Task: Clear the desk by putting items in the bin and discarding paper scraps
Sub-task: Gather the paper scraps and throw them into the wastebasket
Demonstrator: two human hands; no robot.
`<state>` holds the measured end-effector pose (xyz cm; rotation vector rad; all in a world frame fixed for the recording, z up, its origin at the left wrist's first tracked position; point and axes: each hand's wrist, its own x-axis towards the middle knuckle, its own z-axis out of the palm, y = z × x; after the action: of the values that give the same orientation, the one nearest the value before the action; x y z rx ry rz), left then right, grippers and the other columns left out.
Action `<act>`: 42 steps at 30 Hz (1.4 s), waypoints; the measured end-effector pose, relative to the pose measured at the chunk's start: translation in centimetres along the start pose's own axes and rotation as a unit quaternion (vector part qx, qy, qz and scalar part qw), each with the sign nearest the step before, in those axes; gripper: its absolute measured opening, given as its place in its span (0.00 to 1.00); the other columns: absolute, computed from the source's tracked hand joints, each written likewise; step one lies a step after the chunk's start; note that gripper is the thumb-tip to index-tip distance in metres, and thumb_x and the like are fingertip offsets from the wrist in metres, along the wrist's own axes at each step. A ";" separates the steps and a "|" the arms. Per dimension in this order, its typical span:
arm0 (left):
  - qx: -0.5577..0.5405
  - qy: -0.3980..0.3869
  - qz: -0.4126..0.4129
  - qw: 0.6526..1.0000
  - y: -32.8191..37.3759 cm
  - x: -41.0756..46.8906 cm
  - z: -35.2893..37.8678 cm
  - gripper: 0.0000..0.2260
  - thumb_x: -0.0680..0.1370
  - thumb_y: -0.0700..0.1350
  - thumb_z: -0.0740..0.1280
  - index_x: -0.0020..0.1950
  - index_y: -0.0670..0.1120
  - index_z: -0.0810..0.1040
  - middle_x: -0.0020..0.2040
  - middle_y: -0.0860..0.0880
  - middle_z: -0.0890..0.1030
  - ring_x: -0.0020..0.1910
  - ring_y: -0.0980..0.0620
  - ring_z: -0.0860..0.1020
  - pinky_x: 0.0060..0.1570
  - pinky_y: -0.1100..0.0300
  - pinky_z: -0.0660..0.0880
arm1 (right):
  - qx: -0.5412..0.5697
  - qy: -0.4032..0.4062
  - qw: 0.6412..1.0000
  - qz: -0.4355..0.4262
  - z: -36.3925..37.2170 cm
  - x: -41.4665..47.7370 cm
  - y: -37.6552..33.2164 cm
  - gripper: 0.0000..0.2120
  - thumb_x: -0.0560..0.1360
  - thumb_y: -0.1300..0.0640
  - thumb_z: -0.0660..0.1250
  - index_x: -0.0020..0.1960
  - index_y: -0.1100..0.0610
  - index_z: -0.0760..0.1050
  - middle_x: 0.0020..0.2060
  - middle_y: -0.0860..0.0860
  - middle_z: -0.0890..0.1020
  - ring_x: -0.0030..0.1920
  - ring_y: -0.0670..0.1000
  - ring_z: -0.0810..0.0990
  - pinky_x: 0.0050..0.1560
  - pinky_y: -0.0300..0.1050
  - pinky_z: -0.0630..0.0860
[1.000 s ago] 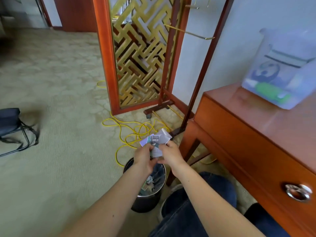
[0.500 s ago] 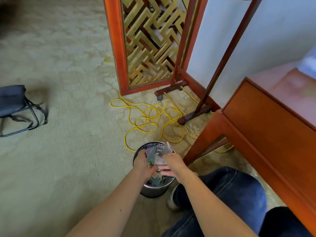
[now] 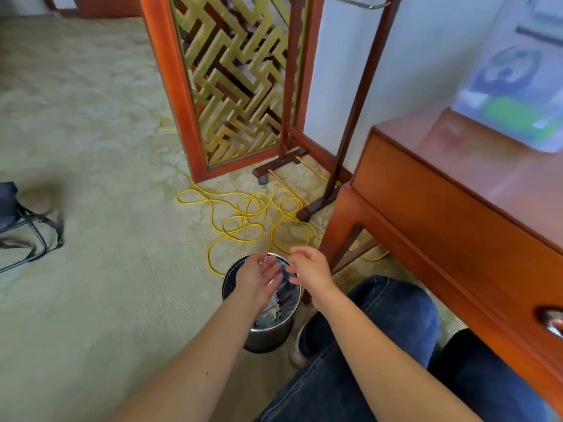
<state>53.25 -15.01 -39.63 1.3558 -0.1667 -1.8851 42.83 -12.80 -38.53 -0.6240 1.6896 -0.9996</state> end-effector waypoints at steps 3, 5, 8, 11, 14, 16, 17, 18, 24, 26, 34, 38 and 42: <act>0.020 -0.041 0.066 0.997 0.8 -2.7 3.6 0.07 0.81 0.43 0.59 0.50 0.44 0.76 0.46 0.47 0.77 0.44 0.51 0.76 0.49 0.54 0.75 | 0.084 0.042 0.992 -0.085 -0.9 -2.0 -2.7 0.08 0.77 0.65 0.61 0.48 0.55 0.77 0.42 0.53 0.79 0.38 0.48 0.78 0.38 0.42 0.74; 0.038 -0.056 0.120 0.990 1.4 -4.6 5.7 0.07 0.81 0.43 0.59 0.48 0.47 0.76 0.46 0.48 0.76 0.43 0.52 0.76 0.48 0.56 0.76 | 0.100 0.069 0.983 -0.137 -2.1 -3.9 -4.7 0.09 0.78 0.64 0.61 0.47 0.53 0.77 0.43 0.51 0.80 0.39 0.47 0.77 0.41 0.43 0.75; 0.062 -0.110 0.178 0.976 2.1 -8.0 8.5 0.09 0.81 0.42 0.58 0.50 0.49 0.77 0.47 0.50 0.77 0.45 0.53 0.76 0.44 0.60 0.76 | 0.123 0.089 0.969 -0.193 -4.8 -7.1 -7.7 0.09 0.79 0.63 0.60 0.53 0.55 0.78 0.44 0.50 0.80 0.38 0.45 0.77 0.37 0.39 0.75; 0.074 -0.168 0.223 0.957 2.3 -12.3 11.1 0.09 0.81 0.42 0.58 0.51 0.50 0.78 0.46 0.51 0.78 0.45 0.55 0.77 0.44 0.61 0.76 | 0.146 0.112 0.951 -0.248 -7.8 -10.4 -10.4 0.11 0.79 0.64 0.59 0.56 0.58 0.77 0.43 0.51 0.81 0.35 0.44 0.76 0.33 0.36 0.74; 0.094 -0.223 0.242 0.940 2.1 -16.5 13.6 0.10 0.81 0.41 0.58 0.54 0.49 0.79 0.50 0.50 0.80 0.49 0.54 0.79 0.50 0.61 0.77 | 0.155 0.136 0.934 -0.293 -10.8 -13.6 -11.9 0.11 0.78 0.64 0.60 0.56 0.57 0.77 0.42 0.50 0.81 0.36 0.45 0.77 0.34 0.37 0.74; 0.109 -0.263 0.241 0.928 1.5 -18.9 15.2 0.11 0.81 0.41 0.58 0.55 0.49 0.79 0.52 0.49 0.81 0.52 0.53 0.80 0.52 0.59 0.77 | 0.165 0.156 0.920 -0.320 -13.0 -15.5 -12.5 0.11 0.77 0.64 0.60 0.55 0.56 0.78 0.41 0.50 0.82 0.37 0.45 0.77 0.35 0.38 0.74; 0.115 -0.280 0.239 0.923 1.1 -20.0 15.9 0.11 0.81 0.41 0.58 0.55 0.49 0.79 0.53 0.49 0.81 0.53 0.53 0.80 0.52 0.59 0.77 | 0.168 0.170 0.913 -0.329 -14.1 -16.3 -12.6 0.11 0.77 0.64 0.61 0.55 0.55 0.78 0.41 0.50 0.82 0.37 0.46 0.77 0.35 0.38 0.74; 0.121 -0.297 0.235 0.918 0.6 -21.0 16.7 0.11 0.81 0.41 0.58 0.55 0.49 0.79 0.53 0.49 0.81 0.53 0.53 0.80 0.51 0.59 0.77 | 0.170 0.186 0.907 -0.337 -15.2 -17.1 -12.7 0.10 0.77 0.64 0.61 0.54 0.55 0.78 0.41 0.50 0.82 0.37 0.46 0.77 0.35 0.38 0.74; 0.161 -0.378 0.202 0.889 -4.4 -26.2 22.0 0.09 0.81 0.42 0.60 0.53 0.49 0.79 0.52 0.48 0.82 0.51 0.52 0.80 0.46 0.60 0.77 | 0.192 0.272 0.868 -0.367 -23.0 -21.8 -11.8 0.09 0.77 0.65 0.62 0.50 0.54 0.77 0.38 0.52 0.79 0.32 0.45 0.74 0.30 0.37 0.71; 0.175 -0.407 0.186 0.877 -6.8 -27.7 24.0 0.08 0.81 0.42 0.60 0.52 0.49 0.79 0.51 0.49 0.81 0.50 0.53 0.80 0.45 0.60 0.76 | 0.186 0.307 0.856 -0.372 -26.0 -23.6 -11.2 0.09 0.77 0.65 0.62 0.51 0.55 0.77 0.39 0.53 0.78 0.32 0.45 0.74 0.29 0.37 0.71; 0.244 -0.502 0.109 0.823 -18.8 -34.2 31.1 0.09 0.81 0.42 0.59 0.52 0.49 0.79 0.53 0.48 0.82 0.52 0.52 0.81 0.48 0.58 0.78 | 0.176 0.438 0.807 -0.356 -37.8 -31.5 -6.3 0.09 0.77 0.64 0.62 0.53 0.55 0.77 0.39 0.52 0.79 0.33 0.45 0.76 0.30 0.37 0.72; 0.288 -0.536 0.065 0.791 -24.6 -37.6 32.9 0.10 0.81 0.40 0.58 0.51 0.49 0.79 0.52 0.47 0.82 0.50 0.52 0.81 0.47 0.58 0.78 | 0.166 0.494 0.790 -0.324 -42.5 -34.9 -3.2 0.08 0.77 0.63 0.63 0.51 0.53 0.77 0.39 0.50 0.79 0.34 0.44 0.75 0.31 0.37 0.72; 0.332 -0.561 0.030 0.757 -29.1 -39.9 33.8 0.10 0.81 0.40 0.58 0.52 0.48 0.79 0.52 0.47 0.82 0.51 0.51 0.81 0.47 0.58 0.78 | 0.149 0.541 0.778 -0.283 -45.7 -37.9 -0.4 0.08 0.77 0.62 0.63 0.54 0.55 0.78 0.41 0.50 0.79 0.34 0.43 0.76 0.32 0.36 0.72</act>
<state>14.07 20.02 -10.98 0.3446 -1.5749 -2.4426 12.52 31.61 -13.25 -0.3247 2.2515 -2.3339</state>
